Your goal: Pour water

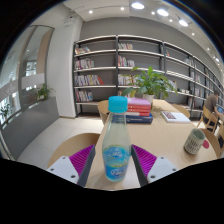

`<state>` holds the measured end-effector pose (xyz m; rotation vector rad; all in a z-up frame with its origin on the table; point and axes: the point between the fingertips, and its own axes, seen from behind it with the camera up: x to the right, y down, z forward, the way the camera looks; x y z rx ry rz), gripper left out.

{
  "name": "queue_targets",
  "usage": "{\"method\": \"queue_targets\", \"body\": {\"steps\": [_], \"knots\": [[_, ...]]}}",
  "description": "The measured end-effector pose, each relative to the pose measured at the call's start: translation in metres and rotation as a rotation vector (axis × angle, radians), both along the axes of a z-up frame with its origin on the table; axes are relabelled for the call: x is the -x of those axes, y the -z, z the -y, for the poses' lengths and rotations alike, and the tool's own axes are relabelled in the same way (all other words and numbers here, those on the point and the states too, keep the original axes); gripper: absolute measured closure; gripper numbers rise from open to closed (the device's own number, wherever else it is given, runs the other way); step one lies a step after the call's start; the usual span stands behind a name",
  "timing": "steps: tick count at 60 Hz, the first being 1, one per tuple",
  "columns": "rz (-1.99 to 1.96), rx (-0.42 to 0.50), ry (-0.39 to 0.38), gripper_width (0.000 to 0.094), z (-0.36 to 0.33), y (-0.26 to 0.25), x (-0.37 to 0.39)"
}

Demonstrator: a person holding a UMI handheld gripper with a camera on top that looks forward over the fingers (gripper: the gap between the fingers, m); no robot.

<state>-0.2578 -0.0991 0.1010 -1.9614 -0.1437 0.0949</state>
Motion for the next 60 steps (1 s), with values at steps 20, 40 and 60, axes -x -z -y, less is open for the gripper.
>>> {"method": "queue_targets", "body": {"steps": [20,40,60], "knots": [[-0.001,-0.154,-0.049,0.0502,-0.037,0.001,0.004],[-0.163,-0.171,-0.092,0.0571,-0.047,-0.01,-0.001],[-0.765,-0.063,0.02,0.057,-0.08,-0.081,-0.107]]}}
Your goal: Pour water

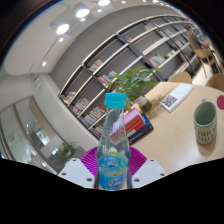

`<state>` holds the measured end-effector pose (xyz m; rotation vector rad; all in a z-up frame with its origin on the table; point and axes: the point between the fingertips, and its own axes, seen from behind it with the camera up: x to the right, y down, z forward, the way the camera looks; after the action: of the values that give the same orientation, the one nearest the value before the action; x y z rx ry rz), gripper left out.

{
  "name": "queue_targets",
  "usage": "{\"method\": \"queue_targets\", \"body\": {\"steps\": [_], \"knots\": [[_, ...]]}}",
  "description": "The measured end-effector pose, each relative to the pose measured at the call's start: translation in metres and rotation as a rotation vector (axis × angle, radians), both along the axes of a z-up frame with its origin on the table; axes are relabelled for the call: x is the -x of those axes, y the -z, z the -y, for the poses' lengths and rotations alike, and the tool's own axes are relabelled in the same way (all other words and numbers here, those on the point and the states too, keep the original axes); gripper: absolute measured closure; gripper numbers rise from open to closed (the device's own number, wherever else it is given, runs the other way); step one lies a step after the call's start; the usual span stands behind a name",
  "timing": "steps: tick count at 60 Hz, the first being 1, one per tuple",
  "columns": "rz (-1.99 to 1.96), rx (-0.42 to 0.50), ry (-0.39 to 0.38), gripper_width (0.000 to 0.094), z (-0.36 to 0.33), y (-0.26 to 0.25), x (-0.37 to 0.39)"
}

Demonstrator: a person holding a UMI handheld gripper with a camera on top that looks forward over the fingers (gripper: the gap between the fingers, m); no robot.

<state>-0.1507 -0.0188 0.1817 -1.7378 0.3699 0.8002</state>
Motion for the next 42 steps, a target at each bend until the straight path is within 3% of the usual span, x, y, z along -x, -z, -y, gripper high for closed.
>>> {"method": "queue_targets", "body": {"steps": [7,17,42], "knots": [[-0.31,0.075,0.018,0.0572,-0.003,-0.027,-0.042],[-0.742,0.209,0.012,0.0568,-0.011,-0.022,-0.078],[-1.354,0.375,0.191,0.0548,-0.029,0.006,-0.158]]}}
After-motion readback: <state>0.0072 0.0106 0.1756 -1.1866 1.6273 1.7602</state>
